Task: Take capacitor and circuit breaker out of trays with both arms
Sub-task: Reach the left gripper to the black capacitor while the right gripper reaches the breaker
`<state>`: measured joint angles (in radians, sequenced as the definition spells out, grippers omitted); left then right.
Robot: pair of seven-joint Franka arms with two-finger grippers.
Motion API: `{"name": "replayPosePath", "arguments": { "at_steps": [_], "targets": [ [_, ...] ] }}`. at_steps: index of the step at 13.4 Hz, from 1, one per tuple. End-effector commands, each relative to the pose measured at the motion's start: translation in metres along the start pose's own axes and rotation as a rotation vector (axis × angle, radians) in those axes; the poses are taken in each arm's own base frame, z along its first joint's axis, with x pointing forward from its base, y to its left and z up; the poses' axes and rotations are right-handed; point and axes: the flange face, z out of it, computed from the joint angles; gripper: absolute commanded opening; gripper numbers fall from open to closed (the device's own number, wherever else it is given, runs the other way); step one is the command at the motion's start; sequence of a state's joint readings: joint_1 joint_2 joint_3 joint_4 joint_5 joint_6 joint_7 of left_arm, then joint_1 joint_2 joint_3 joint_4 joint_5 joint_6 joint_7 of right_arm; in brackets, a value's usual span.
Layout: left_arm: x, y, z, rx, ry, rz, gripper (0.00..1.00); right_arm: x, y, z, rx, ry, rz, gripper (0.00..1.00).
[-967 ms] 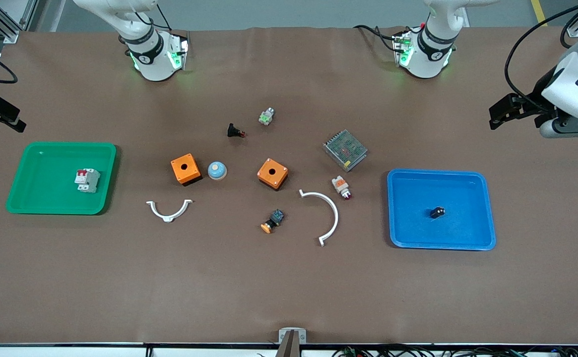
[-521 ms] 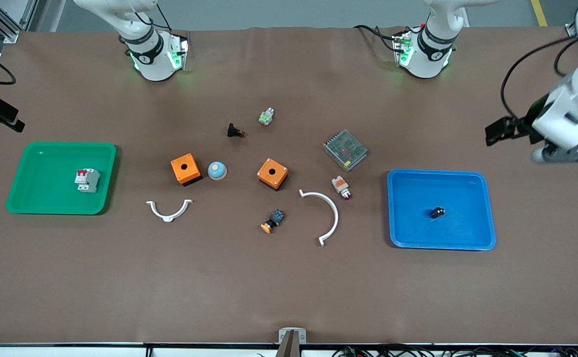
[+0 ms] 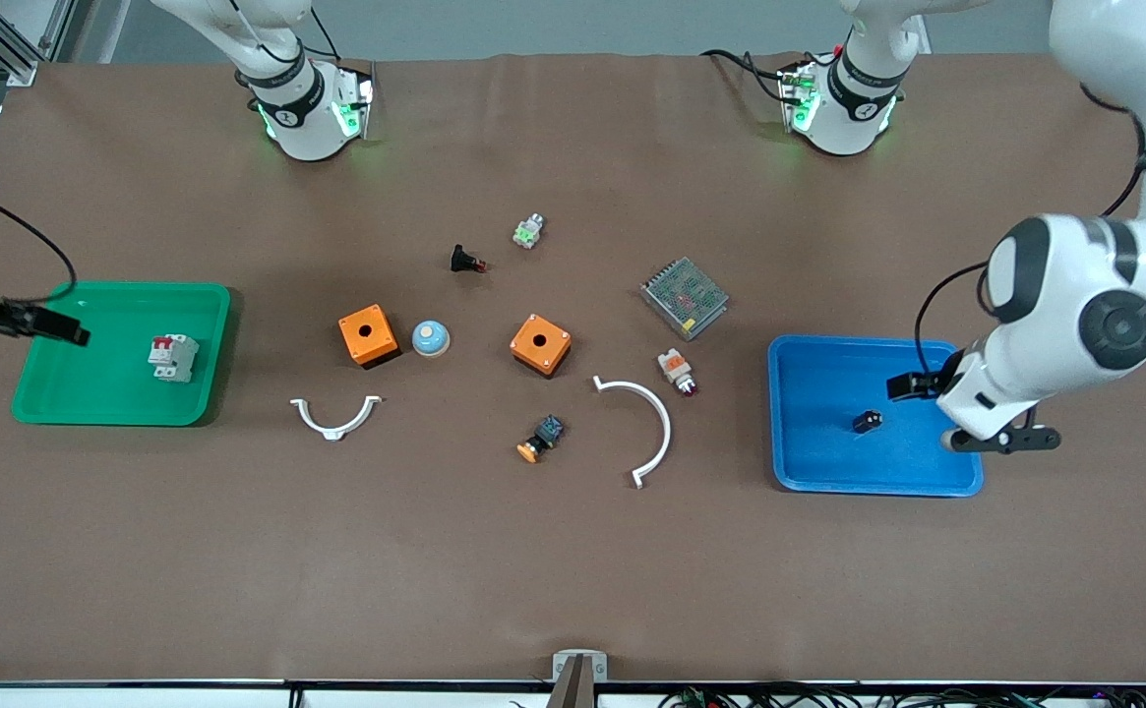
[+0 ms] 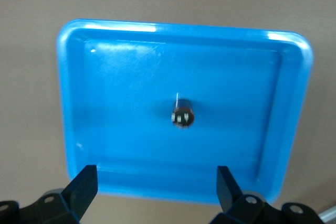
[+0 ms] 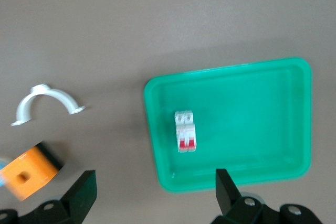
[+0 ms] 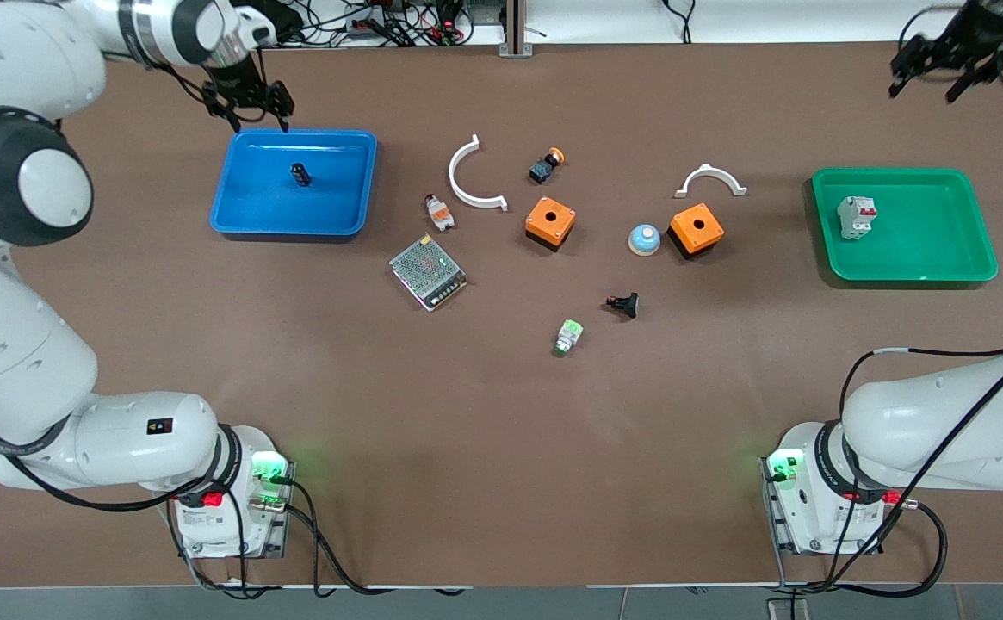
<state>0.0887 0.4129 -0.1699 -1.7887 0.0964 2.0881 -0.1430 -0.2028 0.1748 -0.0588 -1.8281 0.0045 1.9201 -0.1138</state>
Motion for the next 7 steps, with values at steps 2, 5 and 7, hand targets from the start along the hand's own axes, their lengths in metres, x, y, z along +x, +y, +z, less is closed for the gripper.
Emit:
{"name": "replayPosePath", "arguments": {
  "at_steps": [2,5,7],
  "targets": [
    [0.017,0.003,0.065,-0.016,-0.002,0.026,0.86,0.007,0.011,0.079,0.001,-0.032,-0.029,1.00],
    [0.020,0.008,0.088,-0.032,-0.017,0.026,0.78,0.015,0.031,0.121,0.003,-0.040,-0.050,1.00],
    [0.021,0.012,0.108,-0.037,-0.026,0.029,0.69,0.015,0.040,0.147,0.009,-0.070,-0.055,1.00]
  ]
}}
